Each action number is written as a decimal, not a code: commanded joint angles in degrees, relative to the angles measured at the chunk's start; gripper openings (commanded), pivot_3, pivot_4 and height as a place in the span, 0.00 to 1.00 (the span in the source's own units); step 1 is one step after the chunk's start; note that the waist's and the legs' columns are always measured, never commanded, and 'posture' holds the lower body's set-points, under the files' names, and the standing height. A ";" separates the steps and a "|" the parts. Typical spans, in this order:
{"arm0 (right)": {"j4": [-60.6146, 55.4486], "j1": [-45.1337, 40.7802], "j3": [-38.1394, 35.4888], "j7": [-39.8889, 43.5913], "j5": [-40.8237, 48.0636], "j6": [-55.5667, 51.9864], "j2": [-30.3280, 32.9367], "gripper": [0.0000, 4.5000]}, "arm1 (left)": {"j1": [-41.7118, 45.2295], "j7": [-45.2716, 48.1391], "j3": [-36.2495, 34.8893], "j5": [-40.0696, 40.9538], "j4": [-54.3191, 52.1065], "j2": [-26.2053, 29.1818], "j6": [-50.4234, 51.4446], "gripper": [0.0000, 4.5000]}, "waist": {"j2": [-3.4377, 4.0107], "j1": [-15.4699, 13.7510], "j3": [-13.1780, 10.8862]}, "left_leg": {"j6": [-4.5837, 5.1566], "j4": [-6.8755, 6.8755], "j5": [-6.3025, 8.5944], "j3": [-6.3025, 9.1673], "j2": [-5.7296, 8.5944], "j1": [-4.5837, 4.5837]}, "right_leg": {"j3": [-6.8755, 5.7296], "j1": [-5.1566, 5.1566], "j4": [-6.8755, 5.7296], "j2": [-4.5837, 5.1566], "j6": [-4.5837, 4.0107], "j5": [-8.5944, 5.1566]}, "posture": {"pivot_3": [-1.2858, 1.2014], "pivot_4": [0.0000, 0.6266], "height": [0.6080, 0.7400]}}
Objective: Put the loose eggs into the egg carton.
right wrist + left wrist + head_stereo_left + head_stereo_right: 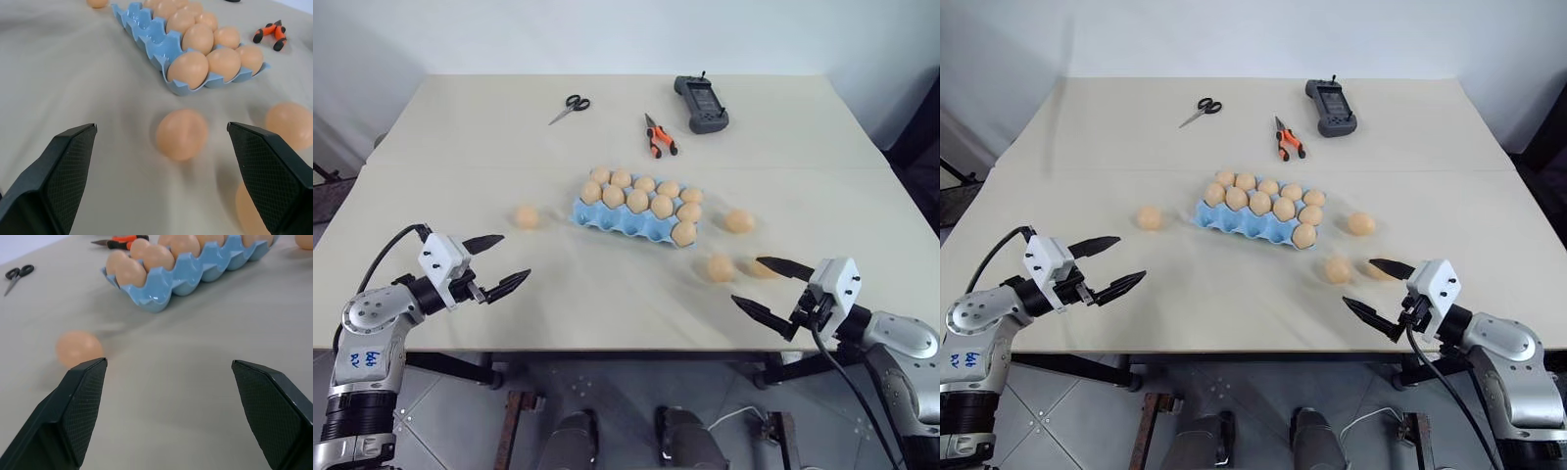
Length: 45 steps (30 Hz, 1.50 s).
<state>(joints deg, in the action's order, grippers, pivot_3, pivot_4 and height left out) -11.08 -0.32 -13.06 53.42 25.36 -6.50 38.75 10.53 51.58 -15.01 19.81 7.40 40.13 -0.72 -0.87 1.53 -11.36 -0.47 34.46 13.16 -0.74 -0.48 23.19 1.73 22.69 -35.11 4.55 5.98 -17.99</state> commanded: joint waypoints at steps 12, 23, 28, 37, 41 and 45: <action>4.41 3.81 -11.47 -4.95 0.53 1.42 0.20 1.00 | 3.52 8.84 7.21 5.33 -7.44 -2.59 4.14 0.97 | 0.00 -0.60 0.00 | 0.01 0.21 0.01 0.02 0.01 0.00 | -0.02 -0.08 -0.11 0.00 0.01 0.00 | 0.52 0.24 1.00; 14.81 -0.08 -7.47 -1.50 -2.98 4.09 1.30 1.00 | 9.42 15.16 12.93 3.89 -4.06 -4.37 2.61 0.97 | 0.00 0.49 0.00 | 0.19 0.68 -0.13 -0.32 -0.02 -0.30 | 0.18 -0.23 -0.55 -0.16 -0.07 0.16 | 0.52 0.24 1.00; 25.89 -10.02 -2.82 1.82 -5.63 4.80 2.02 1.00 | 9.58 16.14 14.01 3.34 -3.68 -4.86 1.14 0.97 | -0.01 0.12 0.00 | 0.35 0.69 -0.28 -0.75 0.01 -0.54 | 0.28 -0.31 -0.51 -0.14 -0.30 0.21 | 0.52 0.24 1.00; 40.68 -22.60 3.36 5.71 -9.58 8.60 0.48 1.00 | 6.93 15.15 13.65 3.51 -6.44 -5.15 1.39 0.97 | -0.01 0.12 0.00 | 0.33 0.66 -0.18 -0.79 -0.03 -0.42 | 0.35 -0.15 -0.44 -0.12 0.18 0.48 | 0.52 0.24 1.00; 43.16 -24.45 3.61 6.07 -9.52 10.91 -0.87 0.86 | 6.07 14.38 13.44 3.72 -7.64 -5.23 1.83 0.97 | 0.00 0.13 0.00 | 0.31 0.67 -0.16 -0.75 -0.05 -0.33 | 0.36 -0.11 -0.41 -0.13 0.17 0.47 | 0.52 0.24 1.00; 41.34 -24.85 3.72 6.97 -9.09 11.12 -1.35 0.56 | 5.63 13.33 13.05 3.87 -8.16 -5.41 1.87 0.97 | 0.00 0.13 0.00 | 0.30 0.67 -0.15 -0.75 -0.05 -0.32 | 0.36 -0.11 -0.42 -0.12 0.18 0.47 | 0.52 0.24 1.00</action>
<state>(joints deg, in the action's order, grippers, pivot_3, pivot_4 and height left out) 32.25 -24.21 -8.79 59.78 15.25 3.70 37.33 16.55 65.56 -0.93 23.01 1.59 34.77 1.33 -0.88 1.67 -11.36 -0.17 35.13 13.01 -1.49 -0.53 22.87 2.09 22.58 -35.52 4.43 6.15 -17.52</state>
